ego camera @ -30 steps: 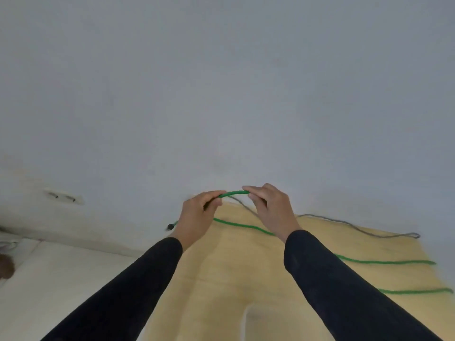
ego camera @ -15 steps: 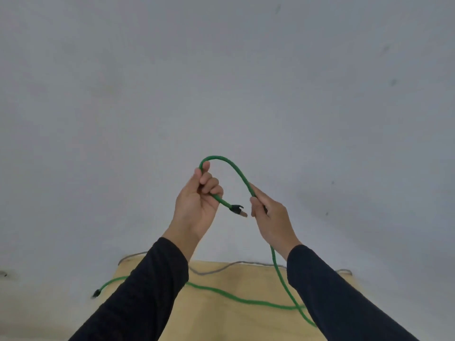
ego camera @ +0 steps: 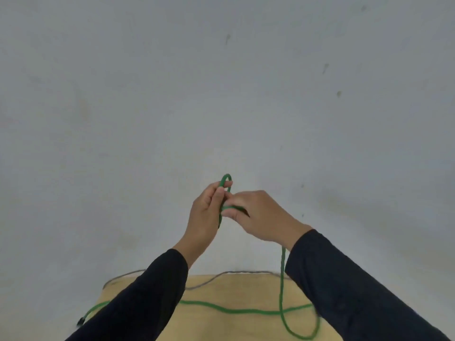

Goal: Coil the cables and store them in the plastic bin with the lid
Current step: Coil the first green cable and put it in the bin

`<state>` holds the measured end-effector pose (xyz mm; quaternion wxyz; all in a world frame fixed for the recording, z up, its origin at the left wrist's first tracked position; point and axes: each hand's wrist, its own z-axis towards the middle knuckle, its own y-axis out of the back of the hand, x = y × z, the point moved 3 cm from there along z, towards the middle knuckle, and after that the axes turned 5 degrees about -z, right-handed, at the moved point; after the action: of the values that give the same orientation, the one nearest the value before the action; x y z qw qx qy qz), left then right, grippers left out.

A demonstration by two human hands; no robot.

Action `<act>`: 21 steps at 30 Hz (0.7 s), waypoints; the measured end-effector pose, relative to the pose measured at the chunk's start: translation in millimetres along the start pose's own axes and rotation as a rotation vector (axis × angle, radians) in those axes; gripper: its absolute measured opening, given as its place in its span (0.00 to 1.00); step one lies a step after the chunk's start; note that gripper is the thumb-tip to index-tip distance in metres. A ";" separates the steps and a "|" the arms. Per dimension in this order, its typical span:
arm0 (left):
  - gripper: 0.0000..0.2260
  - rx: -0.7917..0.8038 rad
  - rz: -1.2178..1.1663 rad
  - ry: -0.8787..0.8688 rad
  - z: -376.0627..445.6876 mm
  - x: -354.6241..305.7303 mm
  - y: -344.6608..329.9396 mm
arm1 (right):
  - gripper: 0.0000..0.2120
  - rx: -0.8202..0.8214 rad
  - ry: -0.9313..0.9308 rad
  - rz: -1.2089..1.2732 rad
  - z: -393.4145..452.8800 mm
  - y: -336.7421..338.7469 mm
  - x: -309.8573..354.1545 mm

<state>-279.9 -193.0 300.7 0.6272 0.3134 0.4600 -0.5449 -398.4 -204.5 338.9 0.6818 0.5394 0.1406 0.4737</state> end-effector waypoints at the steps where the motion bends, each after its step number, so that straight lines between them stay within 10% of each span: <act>1: 0.13 0.053 0.026 0.001 -7.4 -1.0 -1.4 | 0.06 -0.024 -0.048 0.070 2.6 14.6 -0.7; 10: 0.17 0.290 -0.684 0.240 -20.1 -48.2 12.2 | 0.07 -0.323 -0.197 0.356 7.0 72.1 -19.0; 15: 0.15 0.305 -1.073 0.091 9.2 -101.7 7.3 | 0.14 -0.388 -0.313 0.275 23.7 17.3 -6.8; 18: 0.13 0.166 -0.987 -0.068 36.6 -116.1 22.2 | 0.16 -0.118 -0.278 0.164 20.1 -21.0 21.4; 21: 0.13 -0.032 -0.414 -0.198 51.5 -108.2 41.3 | 0.15 0.049 -0.167 0.103 11.6 -29.9 48.4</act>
<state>-225.8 -187.6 415.2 0.5489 0.1472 0.4595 -0.6825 -350.7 -172.0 332.8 0.6526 0.5999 0.0672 0.4579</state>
